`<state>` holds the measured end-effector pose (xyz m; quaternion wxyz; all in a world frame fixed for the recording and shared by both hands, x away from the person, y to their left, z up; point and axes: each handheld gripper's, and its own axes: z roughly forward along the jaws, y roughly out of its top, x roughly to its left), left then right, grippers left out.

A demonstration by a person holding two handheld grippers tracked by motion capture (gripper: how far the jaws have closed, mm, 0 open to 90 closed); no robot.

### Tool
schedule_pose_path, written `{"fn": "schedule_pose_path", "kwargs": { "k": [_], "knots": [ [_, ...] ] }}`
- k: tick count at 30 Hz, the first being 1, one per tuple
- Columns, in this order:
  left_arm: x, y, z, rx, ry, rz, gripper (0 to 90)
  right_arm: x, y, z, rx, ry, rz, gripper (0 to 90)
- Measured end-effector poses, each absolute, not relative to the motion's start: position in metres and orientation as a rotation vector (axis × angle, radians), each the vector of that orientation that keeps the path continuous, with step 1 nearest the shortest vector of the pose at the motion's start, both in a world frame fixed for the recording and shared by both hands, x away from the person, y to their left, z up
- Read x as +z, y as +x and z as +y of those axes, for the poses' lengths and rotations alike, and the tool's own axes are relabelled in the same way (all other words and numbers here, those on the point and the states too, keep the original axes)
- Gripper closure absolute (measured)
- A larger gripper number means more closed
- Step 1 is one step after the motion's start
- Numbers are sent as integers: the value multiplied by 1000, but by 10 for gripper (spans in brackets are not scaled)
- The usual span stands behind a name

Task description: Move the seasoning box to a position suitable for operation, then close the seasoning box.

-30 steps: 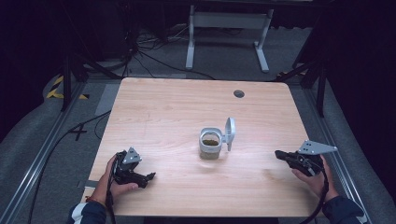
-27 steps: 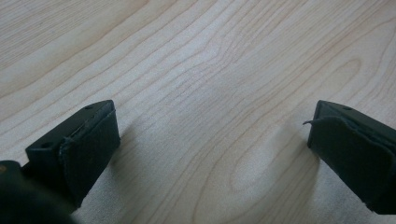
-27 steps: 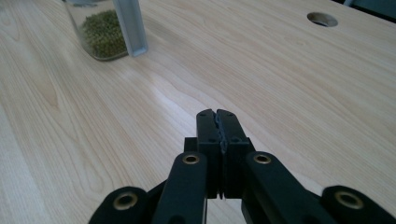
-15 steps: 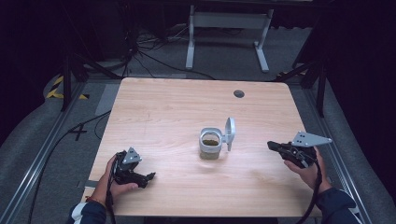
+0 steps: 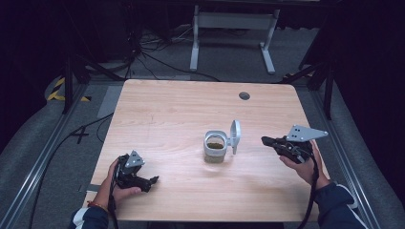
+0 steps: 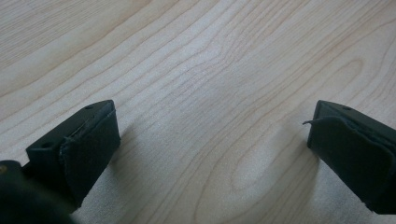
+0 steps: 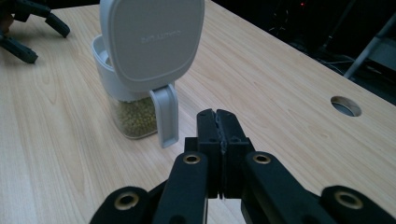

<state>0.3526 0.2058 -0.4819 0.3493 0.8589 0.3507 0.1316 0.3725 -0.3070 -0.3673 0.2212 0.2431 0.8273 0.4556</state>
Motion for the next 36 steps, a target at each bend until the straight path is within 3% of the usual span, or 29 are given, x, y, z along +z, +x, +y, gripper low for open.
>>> {"fn": "schedule_pose_path", "kwargs": {
  "k": [36],
  "knots": [
    [-482,351,207,346,2218,922,33,-347,391,-238,1280,555,2334,898]
  ]
}}
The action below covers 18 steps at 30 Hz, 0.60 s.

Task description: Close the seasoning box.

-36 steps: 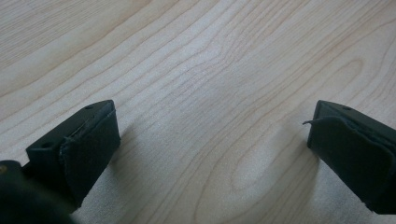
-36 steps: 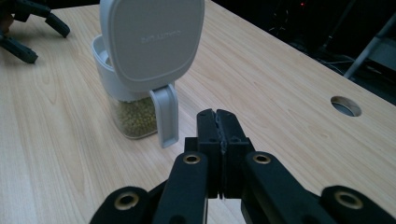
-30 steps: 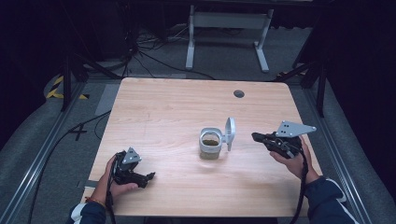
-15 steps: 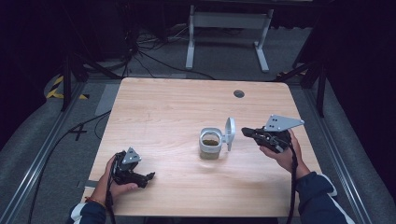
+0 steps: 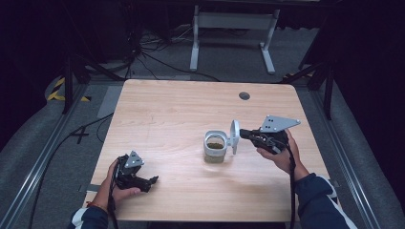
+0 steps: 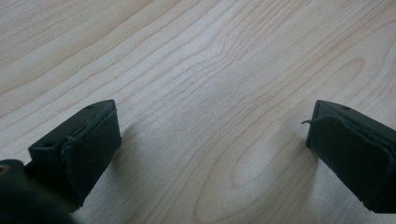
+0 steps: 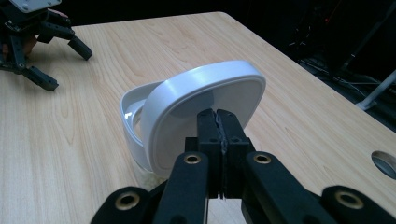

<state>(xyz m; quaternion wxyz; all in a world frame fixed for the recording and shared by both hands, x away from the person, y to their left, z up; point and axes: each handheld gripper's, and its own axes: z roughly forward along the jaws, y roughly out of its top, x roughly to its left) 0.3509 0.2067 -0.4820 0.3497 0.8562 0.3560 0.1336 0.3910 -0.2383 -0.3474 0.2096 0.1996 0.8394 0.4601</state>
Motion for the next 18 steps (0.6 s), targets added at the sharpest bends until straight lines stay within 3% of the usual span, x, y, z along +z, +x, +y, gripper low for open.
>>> {"fn": "schedule_pose_path", "kwargs": {
  "k": [18],
  "knots": [
    [-482,351,207,349,2222,921,33,-351,394,-214,1253,503,2382,898]
  ]
}}
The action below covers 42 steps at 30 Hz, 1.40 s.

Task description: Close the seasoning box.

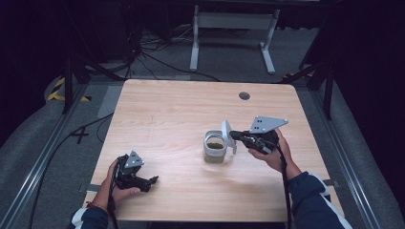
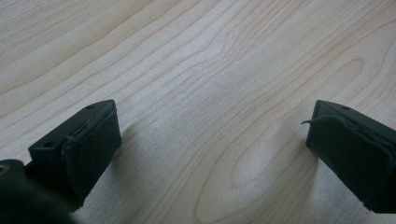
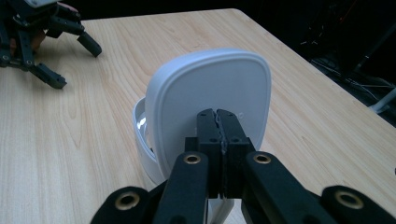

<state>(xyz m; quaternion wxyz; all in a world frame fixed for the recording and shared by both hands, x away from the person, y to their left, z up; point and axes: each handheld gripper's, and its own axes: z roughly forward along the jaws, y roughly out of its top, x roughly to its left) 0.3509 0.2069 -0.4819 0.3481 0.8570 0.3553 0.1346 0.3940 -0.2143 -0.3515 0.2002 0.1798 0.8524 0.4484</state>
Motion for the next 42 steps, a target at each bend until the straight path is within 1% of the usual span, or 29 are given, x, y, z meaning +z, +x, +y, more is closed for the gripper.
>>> {"fn": "schedule_pose_path", "kwargs": {
  "k": [10,18,24,36,42],
  "knots": [
    [-482,351,207,349,2221,921,33,-362,395,-206,1229,505,2423,899],
    [-482,351,207,348,2223,922,33,-361,395,-210,1240,525,2421,892],
    [-482,351,207,349,2221,921,33,-357,393,-222,1193,547,2412,821],
    [-482,351,207,347,2219,922,33,-348,382,-256,1097,587,2384,740],
    [-482,351,207,349,2221,922,33,-349,374,-275,1045,614,2376,643]
  ]
}}
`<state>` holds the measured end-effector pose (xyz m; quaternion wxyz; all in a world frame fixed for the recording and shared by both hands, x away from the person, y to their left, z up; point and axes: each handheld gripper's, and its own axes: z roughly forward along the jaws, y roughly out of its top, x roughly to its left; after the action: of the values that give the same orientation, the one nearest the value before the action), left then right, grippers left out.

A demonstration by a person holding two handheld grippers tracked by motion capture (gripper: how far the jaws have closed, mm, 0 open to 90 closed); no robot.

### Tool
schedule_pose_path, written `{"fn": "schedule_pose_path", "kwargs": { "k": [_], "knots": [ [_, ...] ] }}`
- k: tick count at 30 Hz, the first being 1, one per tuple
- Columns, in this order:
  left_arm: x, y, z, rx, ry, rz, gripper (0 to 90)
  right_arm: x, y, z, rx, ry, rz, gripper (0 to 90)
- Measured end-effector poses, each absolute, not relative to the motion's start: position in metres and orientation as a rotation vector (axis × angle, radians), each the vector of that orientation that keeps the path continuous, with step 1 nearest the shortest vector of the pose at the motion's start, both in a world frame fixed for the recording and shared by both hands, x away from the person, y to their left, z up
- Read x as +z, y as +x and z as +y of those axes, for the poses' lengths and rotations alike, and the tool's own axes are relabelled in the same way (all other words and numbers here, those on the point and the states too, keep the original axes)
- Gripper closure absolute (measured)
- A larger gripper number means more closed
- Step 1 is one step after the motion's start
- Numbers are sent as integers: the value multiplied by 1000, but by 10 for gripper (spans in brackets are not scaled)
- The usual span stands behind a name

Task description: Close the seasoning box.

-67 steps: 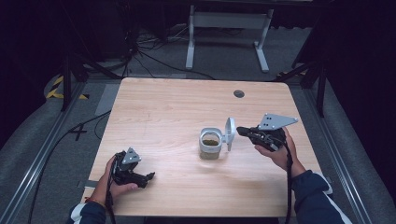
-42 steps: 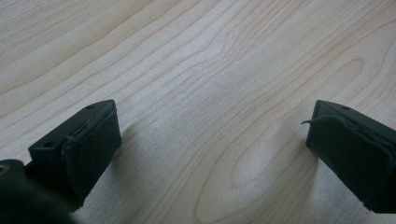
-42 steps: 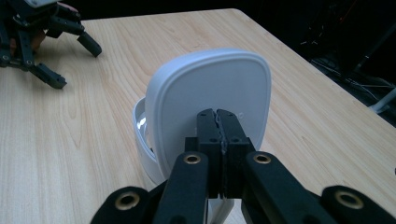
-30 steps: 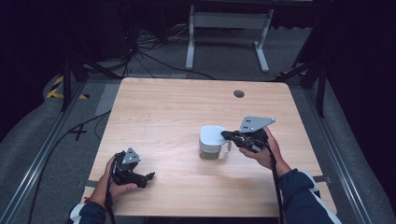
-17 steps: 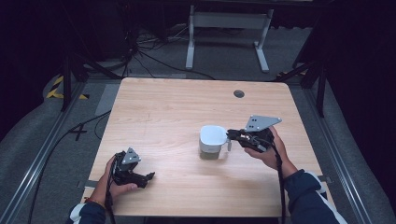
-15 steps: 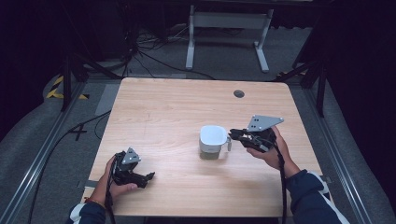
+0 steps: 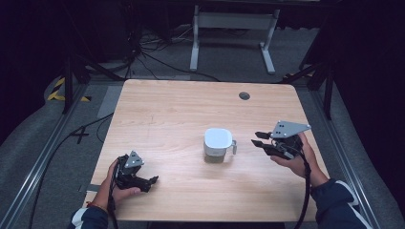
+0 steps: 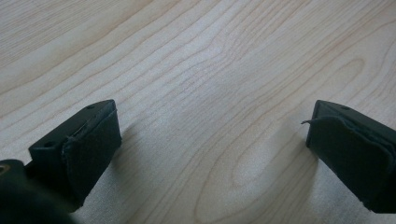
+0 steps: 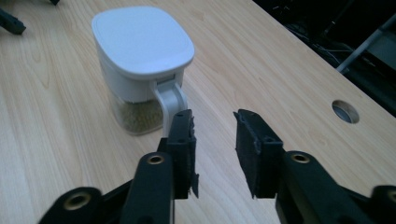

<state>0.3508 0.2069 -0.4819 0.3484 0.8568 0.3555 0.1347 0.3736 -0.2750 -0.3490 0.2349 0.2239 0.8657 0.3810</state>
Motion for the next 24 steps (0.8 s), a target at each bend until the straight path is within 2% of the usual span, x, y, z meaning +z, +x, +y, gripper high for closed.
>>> {"fn": "schedule_pose_path", "kwargs": {
  "k": [7,12,24],
  "knots": [
    [-482,351,207,349,2218,927,33,-379,354,-312,996,656,2379,496],
    [-482,351,207,348,2219,927,33,-416,335,-354,996,752,2379,445],
    [-482,351,207,348,2218,922,31,-467,306,-412,1035,1050,2329,307]
  ]
}}
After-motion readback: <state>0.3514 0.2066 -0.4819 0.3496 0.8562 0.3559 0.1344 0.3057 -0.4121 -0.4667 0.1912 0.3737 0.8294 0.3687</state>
